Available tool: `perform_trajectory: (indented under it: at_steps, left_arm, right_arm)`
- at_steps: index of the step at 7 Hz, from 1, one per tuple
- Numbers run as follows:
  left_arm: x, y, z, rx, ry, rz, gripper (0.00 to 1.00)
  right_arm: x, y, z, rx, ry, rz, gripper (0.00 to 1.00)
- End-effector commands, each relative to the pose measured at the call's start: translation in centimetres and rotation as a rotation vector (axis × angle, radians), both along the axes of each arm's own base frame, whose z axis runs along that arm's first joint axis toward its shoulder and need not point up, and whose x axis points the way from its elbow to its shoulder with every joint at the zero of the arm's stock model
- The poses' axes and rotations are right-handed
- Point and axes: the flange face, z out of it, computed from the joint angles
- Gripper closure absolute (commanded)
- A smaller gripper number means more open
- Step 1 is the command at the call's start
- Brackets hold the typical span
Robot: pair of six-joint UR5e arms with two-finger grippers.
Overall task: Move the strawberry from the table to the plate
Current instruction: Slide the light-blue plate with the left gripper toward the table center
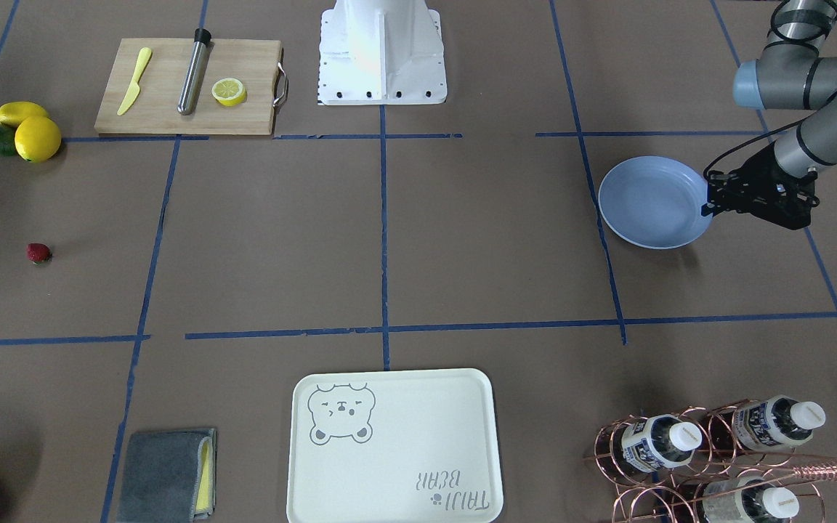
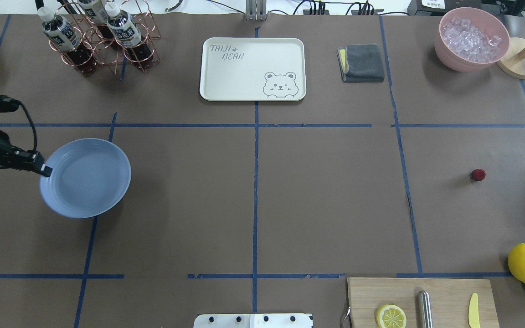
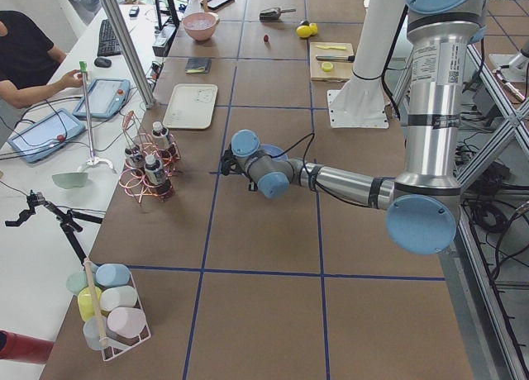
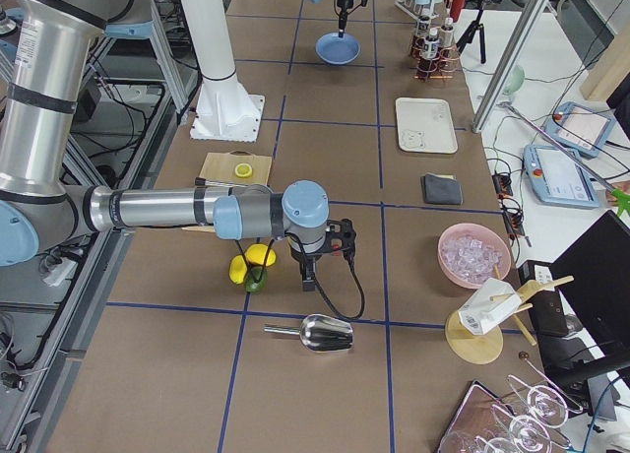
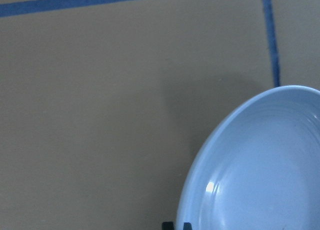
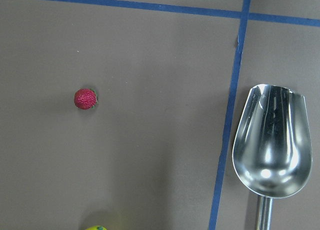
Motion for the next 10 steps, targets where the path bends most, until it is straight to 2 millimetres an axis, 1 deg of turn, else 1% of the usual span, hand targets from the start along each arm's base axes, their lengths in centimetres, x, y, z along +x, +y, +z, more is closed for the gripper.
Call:
perform_trajectory:
  at_steps: [1,2,3,4,5,6,7,8,9,10]
  left_arm:
    - [9.5,0.4,-12.4,-0.208,0.130,-0.031,1.00]
    - [15.2,1.4,-17.9,-0.244,0.160,-0.048,1.00]
    - [22.0,4.5,-20.8,-0.273,0.157,-0.054,1.00]
    - [25.7,5.4,-21.6,-0.248,0.146,-0.090,1.00]
    - [27.9,5.3,-21.5,-0.226,0.133,-0.134,1.00]
    - [29.6,5.7,-21.3,-0.219,0.117,-0.145,1.00]
    - [30.9,6.2,-21.0,-0.209,0.107,-0.156,1.00]
    - [31.3,6.2,-21.0,-0.204,0.105,-0.164,1.00]
    - [31.6,6.1,-20.4,-0.205,0.094,-0.164,1.00]
    - [31.6,6.0,-20.3,-0.205,0.091,-0.165,1.00]
  right_arm:
    - [-0.2,0.0,-0.6,0.018,-0.028,-0.009,0.00]
    - [-0.2,-0.2,-0.7,0.050,-0.034,-0.007,0.00]
    - [-0.2,-0.2,-0.6,0.043,-0.032,-0.004,0.00]
    - [-0.2,0.0,-0.5,0.041,-0.033,-0.004,0.00]
    - [-0.2,0.2,-0.3,0.030,-0.039,-0.003,0.00]
    - [-0.2,0.2,-0.4,0.038,-0.038,-0.003,0.00]
    - [-0.2,0.2,-0.4,0.041,-0.036,-0.004,0.00]
    - [-0.2,0.2,-0.5,0.046,-0.037,-0.006,0.00]
    - [-0.2,0.2,-0.7,0.050,-0.038,-0.007,0.00]
    - [-0.2,0.2,-0.7,0.050,-0.038,-0.005,0.00]
